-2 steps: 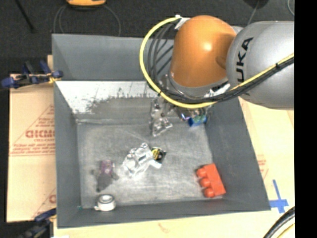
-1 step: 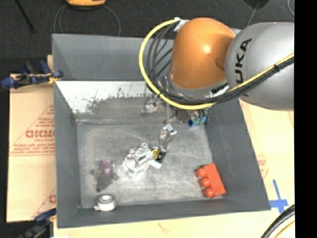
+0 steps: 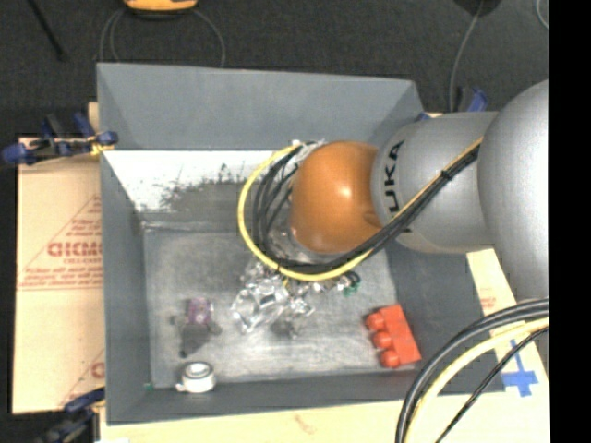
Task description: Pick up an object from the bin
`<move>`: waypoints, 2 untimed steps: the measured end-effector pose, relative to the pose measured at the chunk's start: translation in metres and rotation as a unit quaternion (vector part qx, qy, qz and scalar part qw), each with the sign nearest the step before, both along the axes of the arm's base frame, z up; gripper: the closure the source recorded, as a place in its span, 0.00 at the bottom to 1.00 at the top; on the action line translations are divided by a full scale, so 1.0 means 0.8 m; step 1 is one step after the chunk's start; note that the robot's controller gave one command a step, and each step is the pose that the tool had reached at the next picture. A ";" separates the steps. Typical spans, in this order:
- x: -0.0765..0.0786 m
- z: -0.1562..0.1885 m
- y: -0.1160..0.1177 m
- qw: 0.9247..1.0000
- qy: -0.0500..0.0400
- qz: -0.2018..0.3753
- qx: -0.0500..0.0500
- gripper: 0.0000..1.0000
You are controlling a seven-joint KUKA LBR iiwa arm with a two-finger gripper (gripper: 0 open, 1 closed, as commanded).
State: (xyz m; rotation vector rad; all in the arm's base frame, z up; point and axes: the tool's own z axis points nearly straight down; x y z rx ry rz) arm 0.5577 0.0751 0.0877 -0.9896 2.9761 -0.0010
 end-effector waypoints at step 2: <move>0.009 0.158 -0.039 1.000 -0.002 0.020 -0.001 1.00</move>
Offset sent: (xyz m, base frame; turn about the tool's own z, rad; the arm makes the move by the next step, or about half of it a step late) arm 0.0000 0.0000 0.0000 0.0000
